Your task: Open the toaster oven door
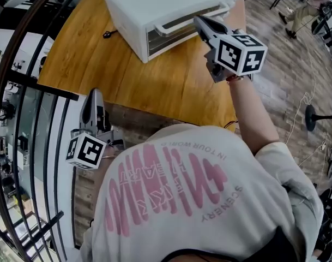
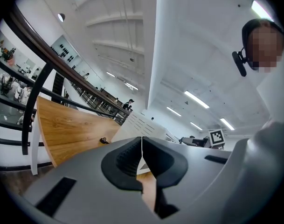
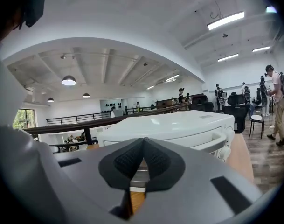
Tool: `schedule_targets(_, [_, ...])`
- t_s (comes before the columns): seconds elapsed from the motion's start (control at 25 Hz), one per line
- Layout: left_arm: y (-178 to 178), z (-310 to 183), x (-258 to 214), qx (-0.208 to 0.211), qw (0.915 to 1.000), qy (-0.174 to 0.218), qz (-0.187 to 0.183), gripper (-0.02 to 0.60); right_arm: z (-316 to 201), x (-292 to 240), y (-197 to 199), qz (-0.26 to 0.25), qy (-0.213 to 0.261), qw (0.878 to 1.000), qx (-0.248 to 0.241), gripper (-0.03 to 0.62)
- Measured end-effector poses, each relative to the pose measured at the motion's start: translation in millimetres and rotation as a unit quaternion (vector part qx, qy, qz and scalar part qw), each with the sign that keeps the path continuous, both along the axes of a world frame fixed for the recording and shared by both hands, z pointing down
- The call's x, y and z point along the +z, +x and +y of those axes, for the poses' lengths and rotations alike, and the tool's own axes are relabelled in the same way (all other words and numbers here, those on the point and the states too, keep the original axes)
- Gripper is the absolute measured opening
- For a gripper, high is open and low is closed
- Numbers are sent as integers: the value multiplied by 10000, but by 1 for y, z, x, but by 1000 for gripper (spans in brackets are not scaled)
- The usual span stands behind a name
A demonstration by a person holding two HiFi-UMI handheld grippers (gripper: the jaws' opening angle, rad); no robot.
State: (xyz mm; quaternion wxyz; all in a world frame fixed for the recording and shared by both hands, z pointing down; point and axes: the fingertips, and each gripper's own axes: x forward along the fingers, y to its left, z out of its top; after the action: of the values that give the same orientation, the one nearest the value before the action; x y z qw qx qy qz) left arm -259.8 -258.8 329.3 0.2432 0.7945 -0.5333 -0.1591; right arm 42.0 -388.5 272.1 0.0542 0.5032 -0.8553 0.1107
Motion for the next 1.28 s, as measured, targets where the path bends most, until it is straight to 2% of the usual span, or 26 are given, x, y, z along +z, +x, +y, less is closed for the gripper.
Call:
schedule_targets(0.32, [5,-3,4,28,9999,69,102,23,-19,18,-8,504,-272,9984,-21,9])
schedule_targets(0.52, [13,-5,7,26,10000,37,82,23,-23,21,-5,704,-290,9971,-90,49])
schedule_targets(0.68, [17,-5,4,56,10000,43,47,23,-23,20,-7,947,-343,9947,-185,51])
schedule_targets(0.88, [27,-5,1,137,9999,31,19,23,-24,15,-7,1037,-518,9931,-183,52])
schedule_targets(1.28, [22,4,-4,53,9999,77,-72,23,-19,19,-6,787,-883,9928,-205,49])
